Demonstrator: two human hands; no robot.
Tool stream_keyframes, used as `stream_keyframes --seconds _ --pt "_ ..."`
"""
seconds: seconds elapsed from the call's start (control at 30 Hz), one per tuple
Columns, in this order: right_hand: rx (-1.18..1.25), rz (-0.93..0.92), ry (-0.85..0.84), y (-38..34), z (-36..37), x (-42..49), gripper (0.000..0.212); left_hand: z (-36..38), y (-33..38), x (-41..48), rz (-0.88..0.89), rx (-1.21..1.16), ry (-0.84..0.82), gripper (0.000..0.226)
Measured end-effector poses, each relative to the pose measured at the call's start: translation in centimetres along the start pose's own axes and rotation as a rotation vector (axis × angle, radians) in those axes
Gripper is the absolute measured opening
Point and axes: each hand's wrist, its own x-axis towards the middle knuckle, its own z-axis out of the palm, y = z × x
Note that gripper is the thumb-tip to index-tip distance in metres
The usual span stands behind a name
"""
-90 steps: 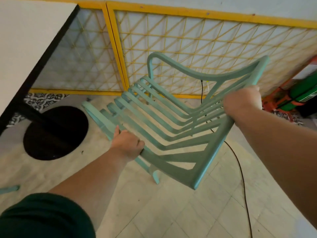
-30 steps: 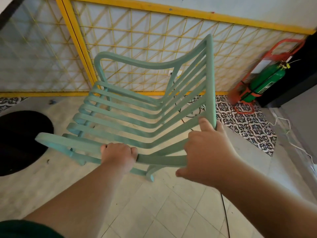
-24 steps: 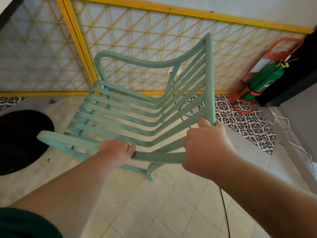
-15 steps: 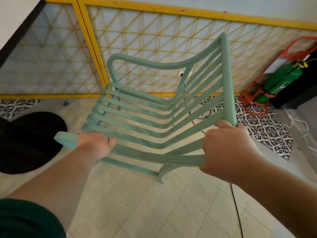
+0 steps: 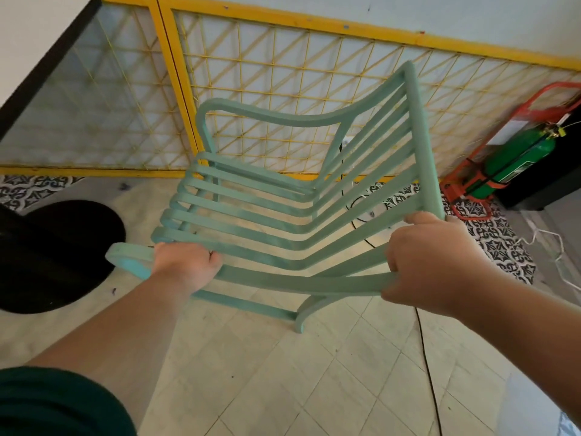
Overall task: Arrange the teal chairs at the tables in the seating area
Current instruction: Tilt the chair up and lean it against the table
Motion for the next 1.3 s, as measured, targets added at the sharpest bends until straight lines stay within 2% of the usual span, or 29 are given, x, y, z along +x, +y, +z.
stream_keyframes --seconds 0.53,0.87,0.93,1.0,1.07,1.17,1.3 --pt "-0.032 -0.057 0.027 1.8 -1.5 2.3 0.028 0.6 1.1 -3.0 -0.138 -0.050 -0.032 0.065" --pt "-0.058 -0.105 0.019 3.0 -2.0 4.1 0.038 0.5 1.5 -3.9 -0.208 -0.154 -0.078 0.076" --pt "0.073 -0.105 0.086 3.4 -1.6 4.3 0.044 0.5 2.0 -4.3 -0.227 -0.171 -0.084 0.082" --pt "0.303 -0.046 0.198 3.7 -1.1 4.5 0.052 0.4 3.2 -5.2 -0.243 -0.210 -0.122 0.083" --pt "0.360 0.022 0.231 3.7 -0.7 4.8 0.051 0.3 4.5 -6.2 -0.193 -0.248 -0.159 0.080" --pt "0.274 0.032 0.181 3.8 -0.8 5.6 0.042 -0.4 5.0 -5.6 -0.185 -0.305 -0.193 0.076" --pt "0.088 0.001 0.153 3.6 -1.8 6.6 0.041 -0.9 4.4 -4.2 -0.179 -0.307 -0.215 0.075"
